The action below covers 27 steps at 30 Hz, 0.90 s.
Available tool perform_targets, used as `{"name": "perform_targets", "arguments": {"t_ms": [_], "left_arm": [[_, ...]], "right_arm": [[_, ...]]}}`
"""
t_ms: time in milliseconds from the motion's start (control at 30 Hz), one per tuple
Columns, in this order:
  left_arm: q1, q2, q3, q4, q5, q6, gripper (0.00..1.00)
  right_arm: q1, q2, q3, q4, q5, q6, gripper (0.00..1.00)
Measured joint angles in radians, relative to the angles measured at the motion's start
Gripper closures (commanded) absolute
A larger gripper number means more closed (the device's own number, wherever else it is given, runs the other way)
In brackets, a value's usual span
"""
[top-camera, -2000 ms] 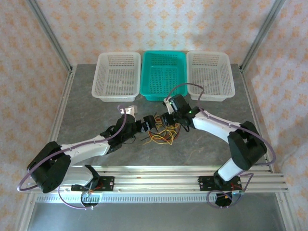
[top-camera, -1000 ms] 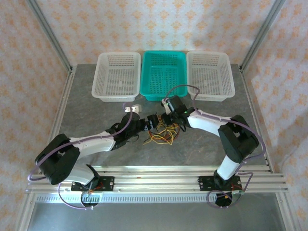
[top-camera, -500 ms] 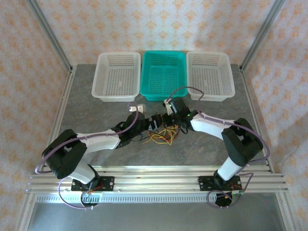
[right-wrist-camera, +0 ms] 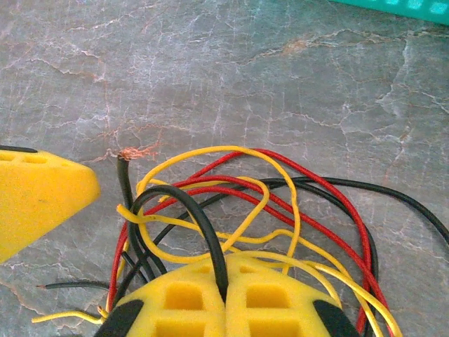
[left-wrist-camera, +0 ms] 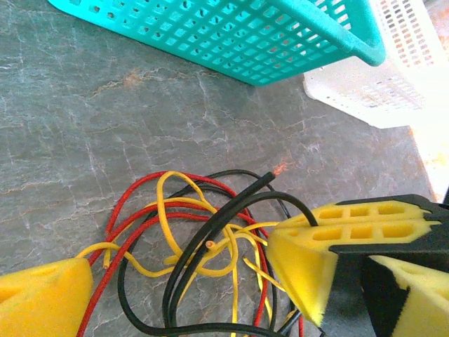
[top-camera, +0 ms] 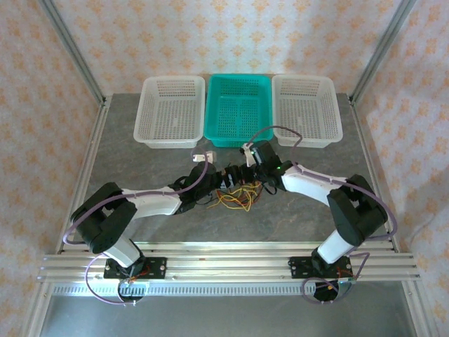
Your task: Untangle the cables
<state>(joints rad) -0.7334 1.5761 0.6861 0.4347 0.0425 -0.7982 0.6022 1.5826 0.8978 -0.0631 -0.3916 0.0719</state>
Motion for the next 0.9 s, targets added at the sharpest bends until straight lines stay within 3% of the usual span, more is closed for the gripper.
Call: {"name": "perform_targets", "arguments": {"t_ms": [567,900], "left_arm": [[-0.033,0.030,0.062,-0.004,-0.027,-0.029,0.01],[-0.018,0.123,0.057,-0.158,-0.105,-0.040,0.01]], "right_arm": [[-0.018,-0.161,-0.035,-0.095,0.074,0.026,1.00],[0.013,-0.330,-0.013,-0.109,-0.005,0.020,1.00]]}}
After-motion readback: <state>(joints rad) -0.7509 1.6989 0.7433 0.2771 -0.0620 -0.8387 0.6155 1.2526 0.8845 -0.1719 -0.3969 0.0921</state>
